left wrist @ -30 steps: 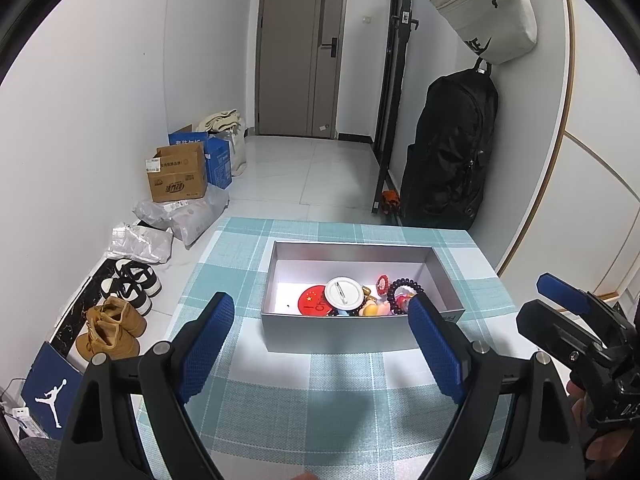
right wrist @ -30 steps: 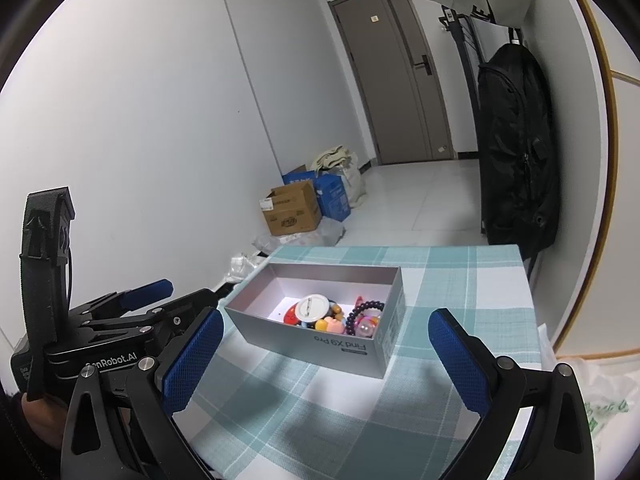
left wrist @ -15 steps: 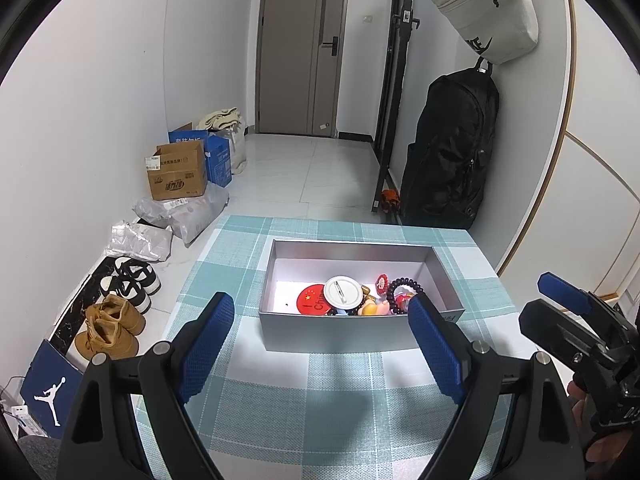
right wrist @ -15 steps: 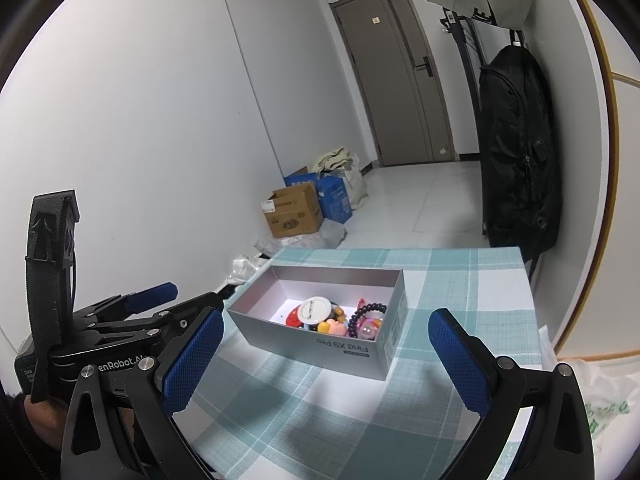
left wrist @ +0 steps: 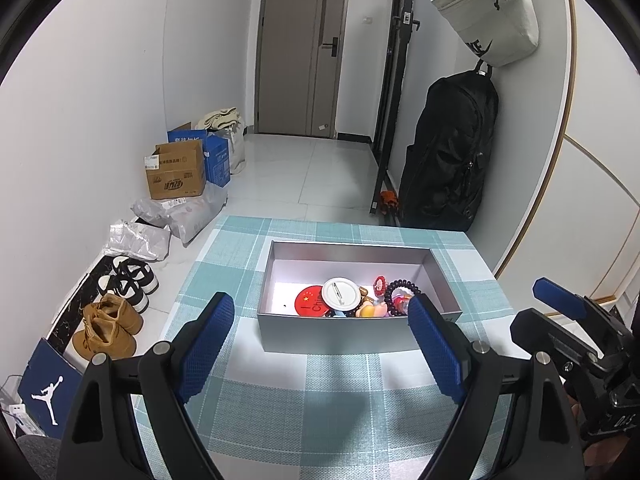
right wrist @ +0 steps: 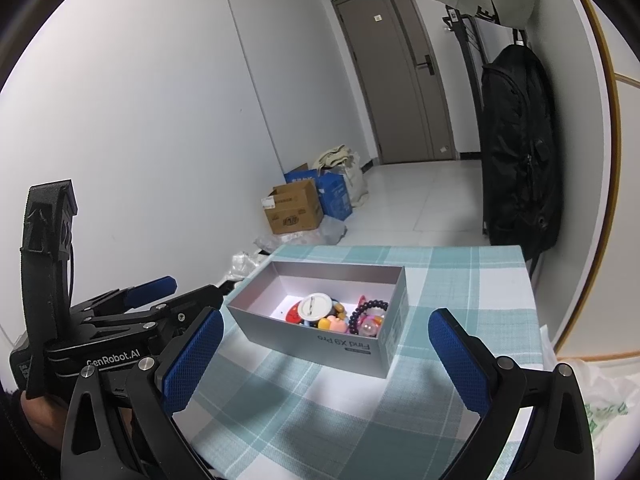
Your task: Organize jewelry
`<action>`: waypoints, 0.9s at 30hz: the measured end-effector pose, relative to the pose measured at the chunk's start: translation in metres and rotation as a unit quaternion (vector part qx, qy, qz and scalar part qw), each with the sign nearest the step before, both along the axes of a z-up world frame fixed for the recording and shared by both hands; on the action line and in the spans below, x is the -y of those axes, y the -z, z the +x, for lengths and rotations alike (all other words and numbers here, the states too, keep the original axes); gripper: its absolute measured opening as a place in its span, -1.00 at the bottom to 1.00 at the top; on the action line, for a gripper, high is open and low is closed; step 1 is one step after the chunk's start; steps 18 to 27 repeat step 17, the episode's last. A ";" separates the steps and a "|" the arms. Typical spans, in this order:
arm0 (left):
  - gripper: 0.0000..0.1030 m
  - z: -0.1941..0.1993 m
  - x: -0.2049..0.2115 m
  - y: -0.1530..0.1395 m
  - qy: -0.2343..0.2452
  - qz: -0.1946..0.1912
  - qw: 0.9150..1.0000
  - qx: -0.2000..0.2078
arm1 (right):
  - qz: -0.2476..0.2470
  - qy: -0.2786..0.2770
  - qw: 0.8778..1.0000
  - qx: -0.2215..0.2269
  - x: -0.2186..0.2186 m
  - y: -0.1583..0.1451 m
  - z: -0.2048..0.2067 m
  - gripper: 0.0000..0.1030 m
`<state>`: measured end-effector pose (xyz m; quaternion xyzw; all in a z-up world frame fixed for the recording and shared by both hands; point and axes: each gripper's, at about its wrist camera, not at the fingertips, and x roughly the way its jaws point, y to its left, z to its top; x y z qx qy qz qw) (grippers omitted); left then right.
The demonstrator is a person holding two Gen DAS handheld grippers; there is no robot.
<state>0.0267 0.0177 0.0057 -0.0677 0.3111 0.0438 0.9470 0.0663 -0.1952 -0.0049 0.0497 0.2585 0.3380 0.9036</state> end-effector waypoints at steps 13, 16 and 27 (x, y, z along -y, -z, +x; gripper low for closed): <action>0.67 -0.001 -0.001 0.000 -0.004 0.004 1.000 0.006 | -0.004 -0.001 1.000 0.000 -0.001 0.001 -0.001 1.00; 0.67 -0.005 0.000 -0.002 0.001 0.009 1.000 0.017 | -0.005 -0.001 1.000 0.000 -0.002 0.001 0.000 1.00; 0.67 -0.005 0.000 -0.002 0.001 0.012 1.000 0.018 | -0.006 -0.001 1.000 -0.001 -0.002 0.001 0.000 1.00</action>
